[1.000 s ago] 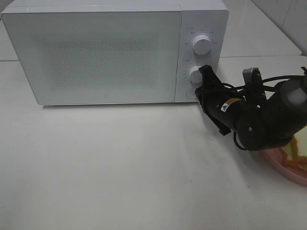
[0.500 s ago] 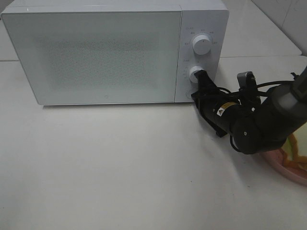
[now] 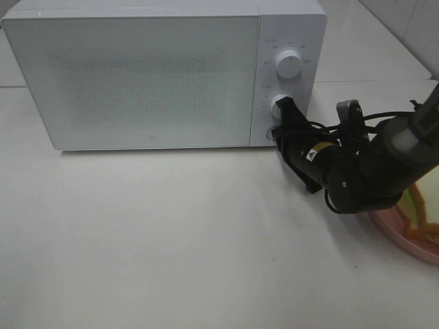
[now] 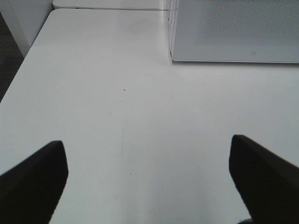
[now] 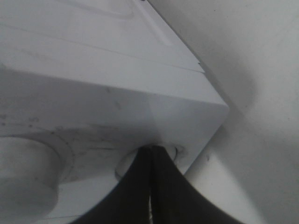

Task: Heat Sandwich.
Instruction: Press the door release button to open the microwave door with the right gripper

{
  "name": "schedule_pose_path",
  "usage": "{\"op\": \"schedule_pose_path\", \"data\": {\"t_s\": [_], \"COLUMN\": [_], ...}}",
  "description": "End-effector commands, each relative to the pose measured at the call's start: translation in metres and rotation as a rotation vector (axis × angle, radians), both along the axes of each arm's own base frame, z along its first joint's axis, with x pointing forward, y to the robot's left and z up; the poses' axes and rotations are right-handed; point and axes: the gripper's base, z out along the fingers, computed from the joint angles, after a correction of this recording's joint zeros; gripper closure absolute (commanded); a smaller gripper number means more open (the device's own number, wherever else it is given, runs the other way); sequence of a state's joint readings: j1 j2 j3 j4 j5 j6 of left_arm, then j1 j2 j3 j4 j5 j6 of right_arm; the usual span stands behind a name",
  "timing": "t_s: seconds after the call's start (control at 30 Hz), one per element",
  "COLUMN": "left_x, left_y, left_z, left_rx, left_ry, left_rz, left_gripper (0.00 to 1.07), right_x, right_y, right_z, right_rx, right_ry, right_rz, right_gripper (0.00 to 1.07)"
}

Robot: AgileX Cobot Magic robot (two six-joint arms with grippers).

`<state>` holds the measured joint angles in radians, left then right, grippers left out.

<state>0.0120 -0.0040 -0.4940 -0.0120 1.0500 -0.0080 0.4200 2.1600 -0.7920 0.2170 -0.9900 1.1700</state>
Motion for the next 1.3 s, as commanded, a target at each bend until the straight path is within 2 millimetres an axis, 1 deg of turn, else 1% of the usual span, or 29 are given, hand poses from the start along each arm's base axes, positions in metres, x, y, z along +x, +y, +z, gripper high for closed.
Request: {"op": "schedule_pose_path", "data": {"t_s": [0.03,0.13,0.37,0.43,0.53,0.67,0.8,0.87,1.0,1.3], "left_x": [-0.001,-0.001,-0.001,-0.001,-0.001,-0.001,-0.001,-0.001,-0.001,-0.001], "left_y": [0.0,0.0,0.0,0.0,0.0,0.0,0.0,0.0,0.0,0.0], "left_z": [0.0,0.0,0.0,0.0,0.0,0.0,0.0,0.0,0.0,0.0], "left_rx": [-0.002,-0.002,-0.002,-0.002,-0.002,-0.002,-0.002,-0.002,-0.002,-0.002], "left_ry": [-0.023,-0.023,-0.023,-0.023,-0.023,-0.023,-0.023,-0.023,-0.023,-0.023], "left_rz": [0.002,0.002,0.002,0.002,0.002,0.002,0.002,0.002,0.002,0.002], "left_gripper": [0.2,0.2,0.2,0.2,0.2,0.2,0.2,0.2,0.2,0.2], "right_x": [0.012,0.021,0.03,0.035,0.038,0.038,0.041,0.043,0.045,0.044], "right_y": [0.004,0.005,0.001,-0.003,-0.002,-0.004,-0.009,-0.008,-0.013,-0.012], "right_z": [0.012,0.018,0.023,0.027,0.027,0.027,0.032,0.034,0.034,0.032], "right_rx": [0.013,0.038,0.068,0.103,0.123,0.143,0.155,0.157,0.153,0.15], "right_ry": [-0.066,-0.091,-0.113,-0.127,-0.131,-0.128,-0.181,-0.194,-0.199,-0.179], "right_rz": [-0.009,-0.047,-0.095,-0.129,-0.139,-0.164,-0.191,-0.185,-0.189,-0.186], "right_gripper": [1.07,1.07,1.07,1.07,1.07,1.07,1.07,1.07,1.07,1.07]}}
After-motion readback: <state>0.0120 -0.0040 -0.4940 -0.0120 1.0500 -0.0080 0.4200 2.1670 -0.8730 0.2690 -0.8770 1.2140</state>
